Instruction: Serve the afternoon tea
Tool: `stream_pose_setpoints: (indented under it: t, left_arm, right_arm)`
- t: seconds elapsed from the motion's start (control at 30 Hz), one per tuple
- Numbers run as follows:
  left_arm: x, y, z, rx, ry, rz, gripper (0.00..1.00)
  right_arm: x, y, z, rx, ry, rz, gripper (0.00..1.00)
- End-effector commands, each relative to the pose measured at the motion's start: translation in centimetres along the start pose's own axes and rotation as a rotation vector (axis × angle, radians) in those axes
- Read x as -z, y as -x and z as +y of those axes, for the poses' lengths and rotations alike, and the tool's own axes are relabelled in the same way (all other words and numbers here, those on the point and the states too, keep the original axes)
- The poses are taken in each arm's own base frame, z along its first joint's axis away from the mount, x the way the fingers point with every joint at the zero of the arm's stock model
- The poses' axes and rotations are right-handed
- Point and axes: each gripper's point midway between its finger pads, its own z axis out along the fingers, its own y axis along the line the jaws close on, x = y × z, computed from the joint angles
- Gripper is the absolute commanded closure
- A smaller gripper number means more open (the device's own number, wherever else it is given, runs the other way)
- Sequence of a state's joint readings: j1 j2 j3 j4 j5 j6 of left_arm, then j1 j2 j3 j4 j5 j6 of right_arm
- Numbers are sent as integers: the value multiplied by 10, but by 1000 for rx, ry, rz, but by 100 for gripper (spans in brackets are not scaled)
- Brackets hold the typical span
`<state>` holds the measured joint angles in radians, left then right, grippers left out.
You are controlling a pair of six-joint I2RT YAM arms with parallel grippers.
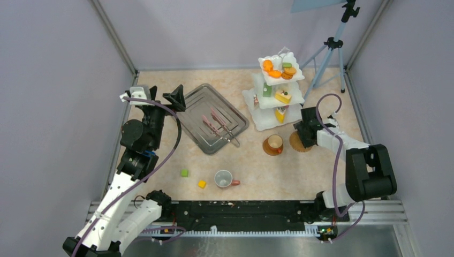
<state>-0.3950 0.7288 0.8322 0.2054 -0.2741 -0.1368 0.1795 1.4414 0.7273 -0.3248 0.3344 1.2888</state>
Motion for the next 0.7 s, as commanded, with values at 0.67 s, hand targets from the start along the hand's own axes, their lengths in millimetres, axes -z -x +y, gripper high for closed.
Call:
stream_pose_setpoints:
  t: [0.67]
  left_arm:
    - [1,22,-4,23,-11,-55,1]
  right_arm:
    - [159,42,81,496,716,-129,25]
